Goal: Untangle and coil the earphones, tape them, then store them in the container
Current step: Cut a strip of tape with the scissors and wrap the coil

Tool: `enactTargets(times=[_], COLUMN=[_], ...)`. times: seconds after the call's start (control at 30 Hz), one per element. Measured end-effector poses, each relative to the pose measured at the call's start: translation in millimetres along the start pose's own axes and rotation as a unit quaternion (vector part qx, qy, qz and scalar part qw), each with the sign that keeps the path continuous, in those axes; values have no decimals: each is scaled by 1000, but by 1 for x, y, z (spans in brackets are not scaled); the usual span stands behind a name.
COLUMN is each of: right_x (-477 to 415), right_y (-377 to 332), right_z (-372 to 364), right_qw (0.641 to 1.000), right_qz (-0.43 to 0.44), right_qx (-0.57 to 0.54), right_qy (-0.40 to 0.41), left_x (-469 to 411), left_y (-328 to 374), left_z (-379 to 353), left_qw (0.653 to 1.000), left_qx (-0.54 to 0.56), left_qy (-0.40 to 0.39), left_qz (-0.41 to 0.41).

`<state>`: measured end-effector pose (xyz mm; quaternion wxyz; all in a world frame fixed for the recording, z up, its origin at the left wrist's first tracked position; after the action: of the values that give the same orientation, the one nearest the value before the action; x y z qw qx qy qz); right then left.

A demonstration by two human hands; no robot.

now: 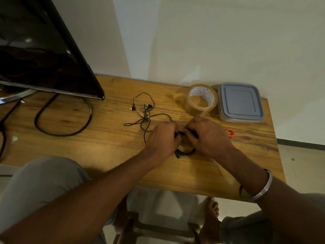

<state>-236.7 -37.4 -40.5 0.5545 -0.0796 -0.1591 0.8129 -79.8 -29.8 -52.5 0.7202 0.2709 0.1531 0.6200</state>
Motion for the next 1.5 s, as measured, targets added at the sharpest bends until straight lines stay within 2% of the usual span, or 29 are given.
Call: enactTargets(times=[0.23,0.43,0.6,0.8,0.93,1.17,1.3,1.43,1.5], right_x=[4,6,3,-9,-11,-7,-5,-4,-4], right_y=[0,5,12,18,11,-3,-10,-14,-16], right_z=[4,7,7,12,8,6,1,-1,0], right_qw=[1000,996,982,973,983,1000,996,990,988], right_qz=[11,-3,-15,-53,-54,-21,36,36,32], right_qx=[-1,-9,-165,-200,-161,-1,87,129,147], right_qy=[-25,-88,-88,-103,-73,-17,0,33,33], left_x=[-3,-3,-4,-5,-5,-7,-8,-10,-12], left_y=[-4,-4,-6,-8,-10,-9,-10,-4,-1], left_z=[-1,-2,-5,-9,-11,-9,-8,0,6], left_qw=[997,995,991,987,984,982,979,971,978], left_qx=[71,91,119,147,166,174,188,222,197], left_qy=[14,19,22,20,16,13,-1,-9,10], left_qz=[33,46,49,58,69,69,83,89,63])
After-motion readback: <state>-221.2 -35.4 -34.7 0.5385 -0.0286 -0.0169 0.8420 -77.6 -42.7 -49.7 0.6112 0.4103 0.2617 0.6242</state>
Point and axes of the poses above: each hand's wrist, its own x-axis away from the middle knuckle, its own z-axis out of the back of the hand, y = z × x, the point moved 2 cm from there along -x, towards the middle knuckle, and after that the axes turned 4 degrees about -x, right-handed, at the moved point
